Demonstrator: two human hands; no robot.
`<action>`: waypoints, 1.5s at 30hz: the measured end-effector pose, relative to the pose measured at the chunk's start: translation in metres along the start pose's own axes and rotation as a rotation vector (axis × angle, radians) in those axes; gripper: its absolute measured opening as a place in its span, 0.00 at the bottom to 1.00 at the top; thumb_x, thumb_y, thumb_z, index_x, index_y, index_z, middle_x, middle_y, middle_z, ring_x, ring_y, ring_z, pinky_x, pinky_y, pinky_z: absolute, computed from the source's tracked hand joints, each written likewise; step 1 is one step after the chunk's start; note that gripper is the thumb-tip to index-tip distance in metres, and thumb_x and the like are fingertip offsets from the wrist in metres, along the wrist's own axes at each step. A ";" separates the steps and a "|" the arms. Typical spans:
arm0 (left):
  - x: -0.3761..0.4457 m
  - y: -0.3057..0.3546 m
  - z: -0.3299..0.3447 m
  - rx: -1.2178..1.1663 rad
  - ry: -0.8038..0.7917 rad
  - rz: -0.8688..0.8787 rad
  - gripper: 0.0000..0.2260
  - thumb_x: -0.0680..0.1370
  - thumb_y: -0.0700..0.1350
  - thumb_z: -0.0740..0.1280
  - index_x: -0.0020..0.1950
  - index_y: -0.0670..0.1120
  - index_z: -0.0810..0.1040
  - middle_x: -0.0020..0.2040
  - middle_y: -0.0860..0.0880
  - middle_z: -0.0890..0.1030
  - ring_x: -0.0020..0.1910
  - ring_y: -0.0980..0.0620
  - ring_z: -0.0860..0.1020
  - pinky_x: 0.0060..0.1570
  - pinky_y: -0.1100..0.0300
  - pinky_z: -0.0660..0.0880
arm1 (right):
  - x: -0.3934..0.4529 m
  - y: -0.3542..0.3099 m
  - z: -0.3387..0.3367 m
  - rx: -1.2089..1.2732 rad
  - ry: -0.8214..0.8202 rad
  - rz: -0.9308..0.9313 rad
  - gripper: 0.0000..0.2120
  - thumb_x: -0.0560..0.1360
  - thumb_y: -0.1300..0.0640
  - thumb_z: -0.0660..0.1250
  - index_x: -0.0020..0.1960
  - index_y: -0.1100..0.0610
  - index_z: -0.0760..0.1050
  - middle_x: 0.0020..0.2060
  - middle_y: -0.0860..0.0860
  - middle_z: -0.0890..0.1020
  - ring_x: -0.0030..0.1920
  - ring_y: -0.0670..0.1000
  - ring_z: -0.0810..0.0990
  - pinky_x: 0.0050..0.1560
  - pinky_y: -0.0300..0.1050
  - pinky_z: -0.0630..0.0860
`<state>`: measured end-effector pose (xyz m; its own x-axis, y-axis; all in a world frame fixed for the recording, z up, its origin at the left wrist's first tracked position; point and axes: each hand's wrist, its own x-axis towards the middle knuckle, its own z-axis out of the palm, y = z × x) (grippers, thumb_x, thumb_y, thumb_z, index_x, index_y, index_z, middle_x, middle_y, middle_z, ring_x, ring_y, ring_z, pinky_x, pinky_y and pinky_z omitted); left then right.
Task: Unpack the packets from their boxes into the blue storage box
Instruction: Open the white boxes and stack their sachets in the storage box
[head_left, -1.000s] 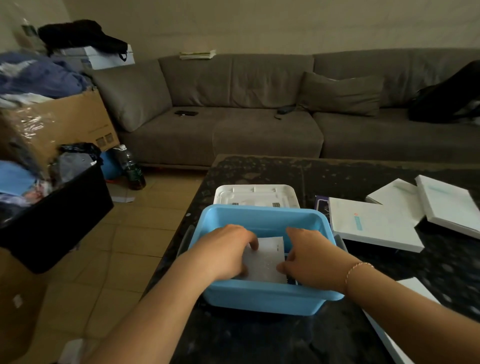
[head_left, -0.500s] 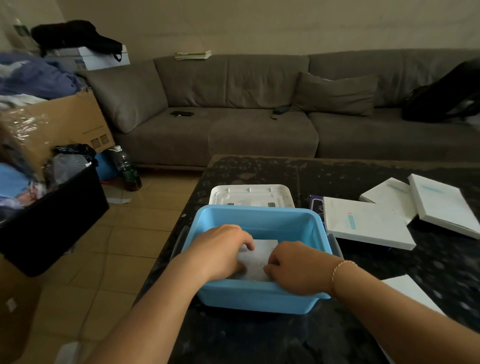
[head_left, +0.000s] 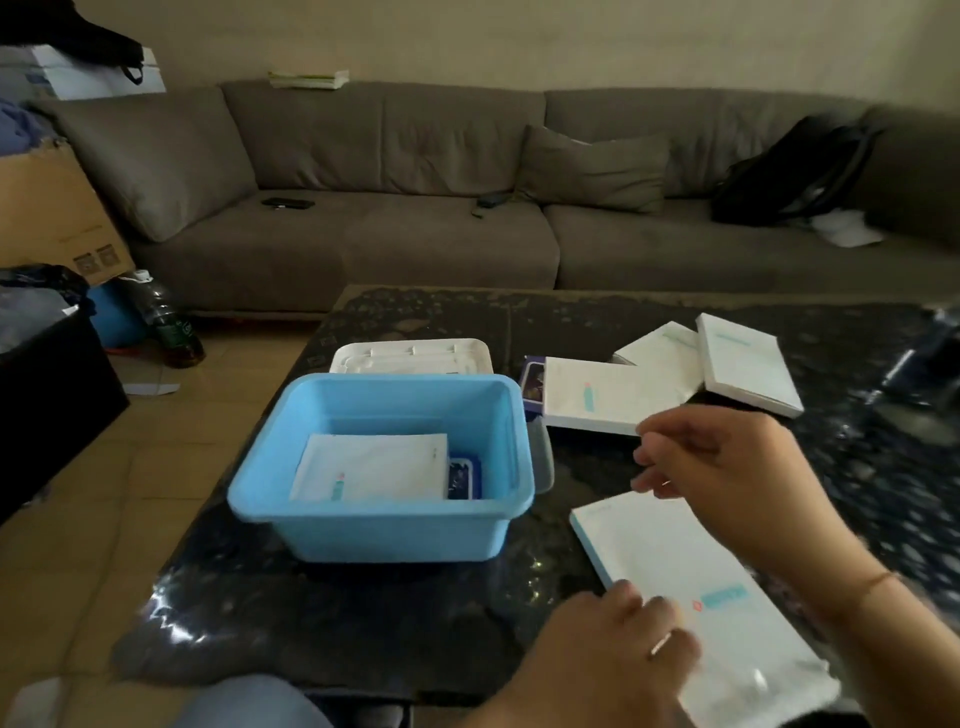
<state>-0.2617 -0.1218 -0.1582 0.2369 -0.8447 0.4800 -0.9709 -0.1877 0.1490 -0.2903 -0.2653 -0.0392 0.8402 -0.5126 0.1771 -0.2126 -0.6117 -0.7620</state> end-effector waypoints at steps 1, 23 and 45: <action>0.000 0.007 0.014 0.033 -0.017 0.024 0.07 0.77 0.52 0.65 0.50 0.51 0.79 0.47 0.51 0.80 0.40 0.51 0.77 0.30 0.62 0.73 | -0.008 0.010 -0.005 0.005 0.023 0.015 0.06 0.77 0.60 0.68 0.46 0.50 0.81 0.36 0.47 0.85 0.33 0.42 0.84 0.42 0.43 0.83; 0.029 0.049 0.020 -0.836 0.464 -0.689 0.13 0.73 0.61 0.66 0.44 0.52 0.81 0.44 0.51 0.82 0.48 0.52 0.80 0.44 0.69 0.75 | -0.116 0.138 -0.001 -0.266 0.357 -0.558 0.12 0.73 0.60 0.69 0.56 0.54 0.80 0.56 0.45 0.83 0.33 0.44 0.81 0.30 0.40 0.77; 0.015 0.052 0.029 -0.805 0.476 -0.645 0.07 0.71 0.57 0.70 0.41 0.55 0.81 0.43 0.52 0.81 0.46 0.52 0.81 0.45 0.61 0.79 | -0.152 0.139 -0.004 -0.435 0.442 -0.633 0.07 0.72 0.62 0.68 0.38 0.58 0.84 0.44 0.52 0.86 0.40 0.48 0.85 0.41 0.42 0.82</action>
<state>-0.3097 -0.1586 -0.1684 0.8405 -0.3988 0.3669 -0.3988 0.0033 0.9170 -0.4497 -0.2746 -0.1694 0.6144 -0.1308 0.7781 -0.0196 -0.9884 -0.1507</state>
